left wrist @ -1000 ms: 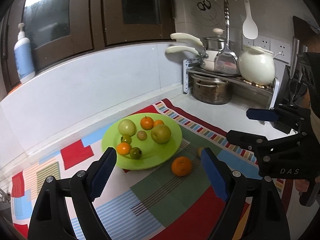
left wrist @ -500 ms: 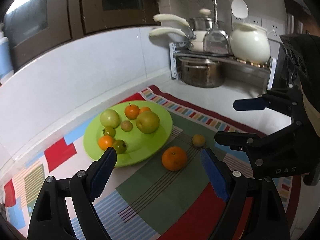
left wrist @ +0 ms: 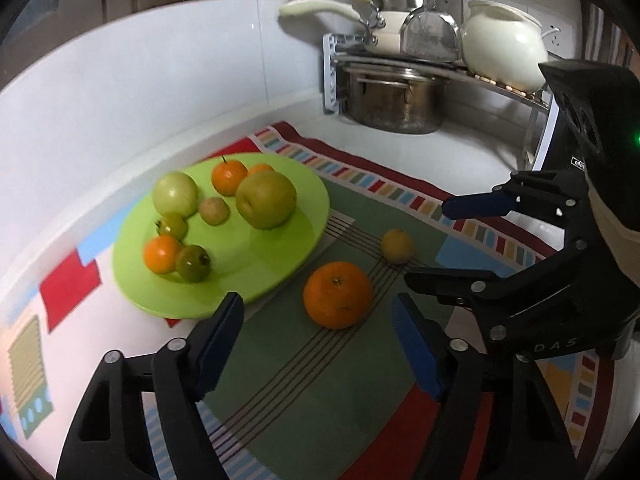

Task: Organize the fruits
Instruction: 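Grasp the large orange with the left tool while the right tool grasps the small yellow fruit, then carry the orange and small yellow fruit over the green plate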

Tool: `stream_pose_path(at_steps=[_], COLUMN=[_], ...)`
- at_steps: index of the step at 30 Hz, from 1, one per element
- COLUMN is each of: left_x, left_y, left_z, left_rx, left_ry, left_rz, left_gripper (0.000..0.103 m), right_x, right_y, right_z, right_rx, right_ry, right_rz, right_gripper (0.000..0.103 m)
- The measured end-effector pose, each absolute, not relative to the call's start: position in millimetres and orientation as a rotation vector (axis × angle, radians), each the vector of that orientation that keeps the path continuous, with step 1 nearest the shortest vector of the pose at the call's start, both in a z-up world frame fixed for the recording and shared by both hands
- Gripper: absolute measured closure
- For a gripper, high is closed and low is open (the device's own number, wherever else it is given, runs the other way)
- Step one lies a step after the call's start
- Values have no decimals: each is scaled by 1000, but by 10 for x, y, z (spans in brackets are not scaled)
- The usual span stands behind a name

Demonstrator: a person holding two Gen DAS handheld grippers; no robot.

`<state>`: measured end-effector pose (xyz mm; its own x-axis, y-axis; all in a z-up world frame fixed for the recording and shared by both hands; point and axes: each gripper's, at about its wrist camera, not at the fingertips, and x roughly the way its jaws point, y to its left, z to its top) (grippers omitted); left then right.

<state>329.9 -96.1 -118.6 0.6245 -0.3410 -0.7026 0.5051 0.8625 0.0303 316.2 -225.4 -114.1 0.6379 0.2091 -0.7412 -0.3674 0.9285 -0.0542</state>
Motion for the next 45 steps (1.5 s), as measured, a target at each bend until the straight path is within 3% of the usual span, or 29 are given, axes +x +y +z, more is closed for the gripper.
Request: stream_pose_path(at_steps=[3, 15, 21, 23, 26, 45], left_x=[3380, 3567, 3587, 3584, 3579, 3224], left_y=[-976, -1027, -1062, -1068, -1077, -859], left_z=[-1245, -1358, -1386, -1383, -1381, -1026], left_rx=[194, 113, 111, 107, 108, 70], left_ry=[799, 882, 892, 894, 895, 842], left_rz=[-513, -514, -527, -526, -518, -465], left_gripper=[38, 50, 60, 61, 61, 61], right_x=[3232, 3430, 3471, 3475, 3468, 3128], right_y=[-2294, -2302, -2294, -2296, -2306, -2258], right_z=[-1204, -1355, -1372, -1370, -1364, -993], right_rx=[-178, -103, -77, -79, -69, -36], right_ry=[829, 881, 889, 889, 894, 822], right_rz=[336, 354, 364, 357, 360, 339], right_gripper=[33, 50, 61, 70, 74, 75])
